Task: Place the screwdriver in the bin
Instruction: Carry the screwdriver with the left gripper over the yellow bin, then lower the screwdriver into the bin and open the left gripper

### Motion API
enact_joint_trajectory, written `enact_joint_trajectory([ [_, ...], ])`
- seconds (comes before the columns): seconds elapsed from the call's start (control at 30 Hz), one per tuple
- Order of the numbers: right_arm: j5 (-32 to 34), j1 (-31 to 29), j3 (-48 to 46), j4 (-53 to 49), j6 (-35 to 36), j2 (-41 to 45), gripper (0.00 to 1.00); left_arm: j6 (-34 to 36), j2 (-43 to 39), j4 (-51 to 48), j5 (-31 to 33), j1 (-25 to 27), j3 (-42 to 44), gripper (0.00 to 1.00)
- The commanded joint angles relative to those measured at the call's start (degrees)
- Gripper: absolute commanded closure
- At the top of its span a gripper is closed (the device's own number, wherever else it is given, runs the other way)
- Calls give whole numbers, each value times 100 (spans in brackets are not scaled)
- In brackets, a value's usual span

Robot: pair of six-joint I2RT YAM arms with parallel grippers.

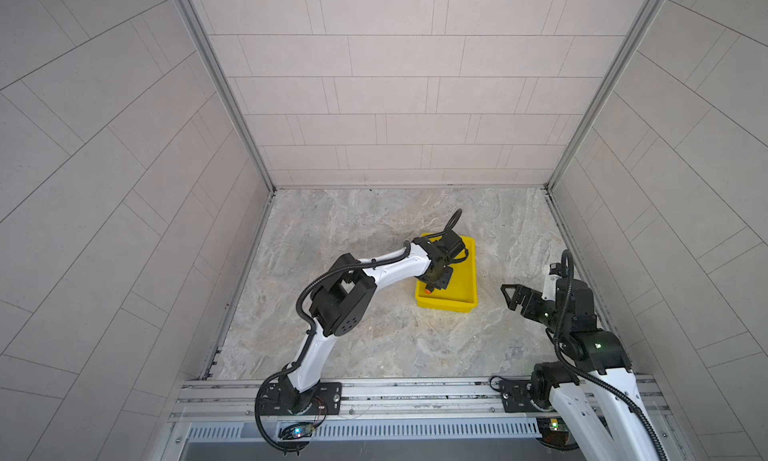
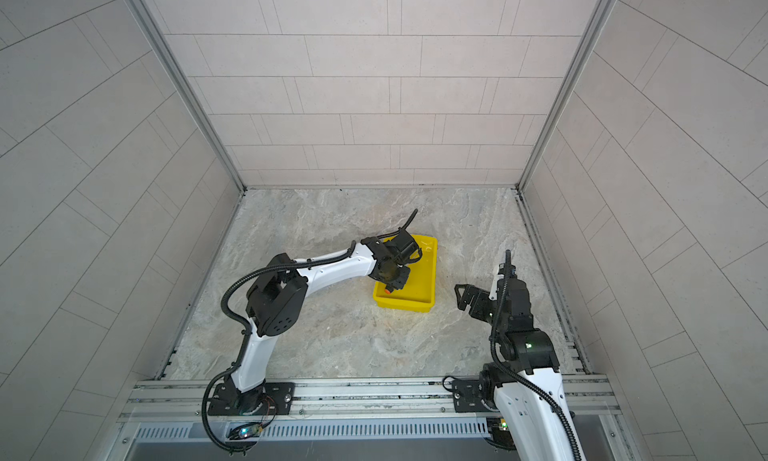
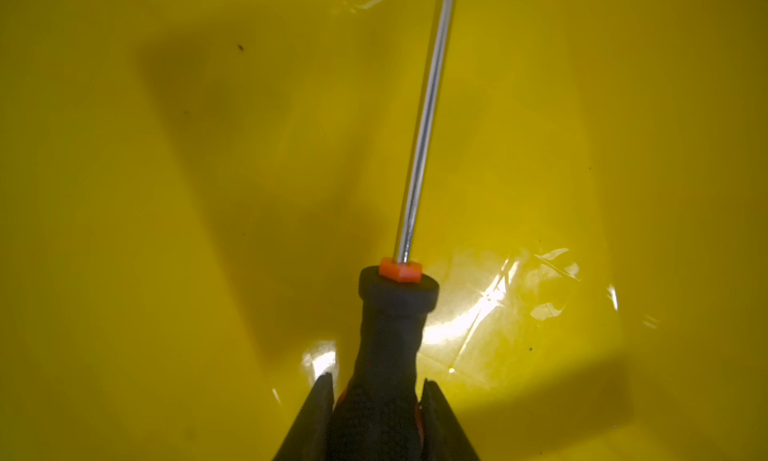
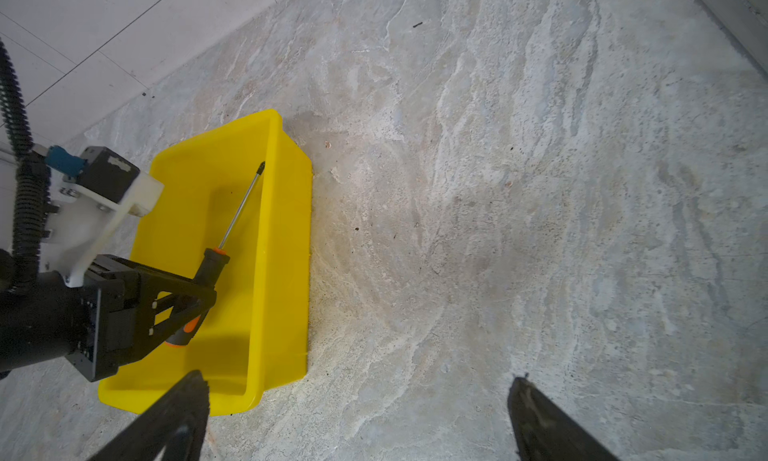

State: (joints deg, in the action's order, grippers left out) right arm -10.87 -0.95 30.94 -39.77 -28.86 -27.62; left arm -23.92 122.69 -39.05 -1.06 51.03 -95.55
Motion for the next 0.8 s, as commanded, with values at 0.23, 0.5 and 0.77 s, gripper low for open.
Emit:
enact_joint_trajectory([
  [0.23,225,7,29,-76,-111,90,0,12,131,161,-408,16,-175,89],
  [0.5,214,1,-37,11,-92,-6,1,-4,133,281,-464,-27,-104,84],
  [0.77,191,4,-27,3,-93,2,1,-80,64,329,-540,-31,-135,64],
])
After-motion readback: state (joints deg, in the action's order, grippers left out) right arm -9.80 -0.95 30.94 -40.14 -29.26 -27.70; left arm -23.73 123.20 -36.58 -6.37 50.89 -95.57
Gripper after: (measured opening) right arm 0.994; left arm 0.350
